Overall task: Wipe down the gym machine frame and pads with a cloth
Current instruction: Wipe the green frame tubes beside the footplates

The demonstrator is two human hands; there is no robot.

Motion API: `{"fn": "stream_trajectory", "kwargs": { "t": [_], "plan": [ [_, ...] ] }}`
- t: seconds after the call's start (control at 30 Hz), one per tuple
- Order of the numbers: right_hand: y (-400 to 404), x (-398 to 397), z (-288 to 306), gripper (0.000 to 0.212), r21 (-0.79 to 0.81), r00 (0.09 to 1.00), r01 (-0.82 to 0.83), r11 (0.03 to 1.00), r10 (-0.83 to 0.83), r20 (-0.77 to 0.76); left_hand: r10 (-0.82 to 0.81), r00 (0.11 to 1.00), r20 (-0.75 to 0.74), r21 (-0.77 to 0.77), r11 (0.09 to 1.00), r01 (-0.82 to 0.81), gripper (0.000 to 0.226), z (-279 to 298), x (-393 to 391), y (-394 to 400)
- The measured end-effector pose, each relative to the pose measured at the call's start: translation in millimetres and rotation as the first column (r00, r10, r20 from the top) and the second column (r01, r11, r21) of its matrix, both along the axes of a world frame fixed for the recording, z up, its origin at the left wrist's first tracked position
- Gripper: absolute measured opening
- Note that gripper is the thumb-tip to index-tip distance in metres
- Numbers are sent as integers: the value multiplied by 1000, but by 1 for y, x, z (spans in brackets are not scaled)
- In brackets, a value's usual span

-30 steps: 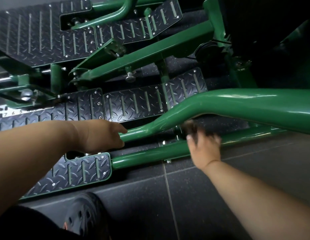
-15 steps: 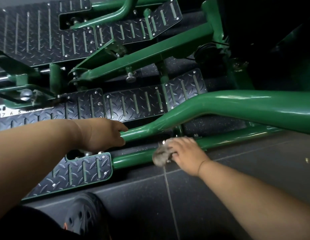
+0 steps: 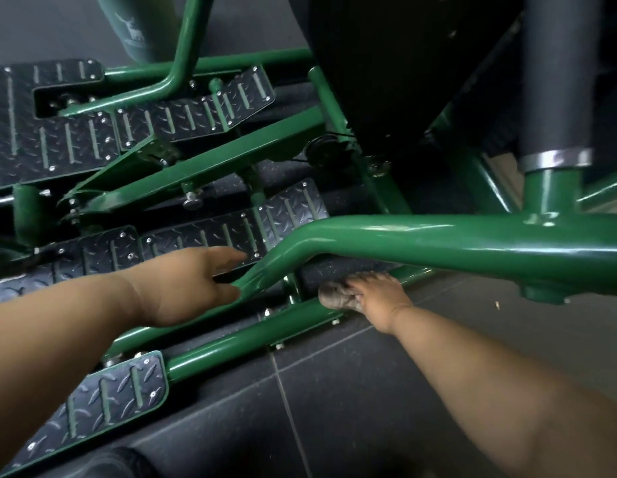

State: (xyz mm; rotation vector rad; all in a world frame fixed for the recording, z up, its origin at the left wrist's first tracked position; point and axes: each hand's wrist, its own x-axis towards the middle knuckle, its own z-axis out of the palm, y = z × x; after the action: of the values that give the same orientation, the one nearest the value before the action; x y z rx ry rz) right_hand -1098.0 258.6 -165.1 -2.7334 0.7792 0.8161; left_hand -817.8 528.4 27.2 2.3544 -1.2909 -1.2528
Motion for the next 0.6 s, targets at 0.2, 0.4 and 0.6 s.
{"fn": "stream_trajectory", "kwargs": {
  "t": [0.2, 0.4, 0.6],
  "plan": [
    [-6, 3, 24, 52, 84, 999, 53, 995, -53, -6, 8, 994, -108, -398, 916, -51, 65, 57, -41, -73],
    [-7, -12, 39, 51, 61, 997, 66, 996, -68, 39, -155, 921, -358, -452, 892, -26, 52, 89, -88, -149],
    [-6, -27, 52, 54, 72, 997, 65, 995, -68, 41, -314, 944, 103, -427, 843, 327, 58, 83, -101, -158]
  ]
}}
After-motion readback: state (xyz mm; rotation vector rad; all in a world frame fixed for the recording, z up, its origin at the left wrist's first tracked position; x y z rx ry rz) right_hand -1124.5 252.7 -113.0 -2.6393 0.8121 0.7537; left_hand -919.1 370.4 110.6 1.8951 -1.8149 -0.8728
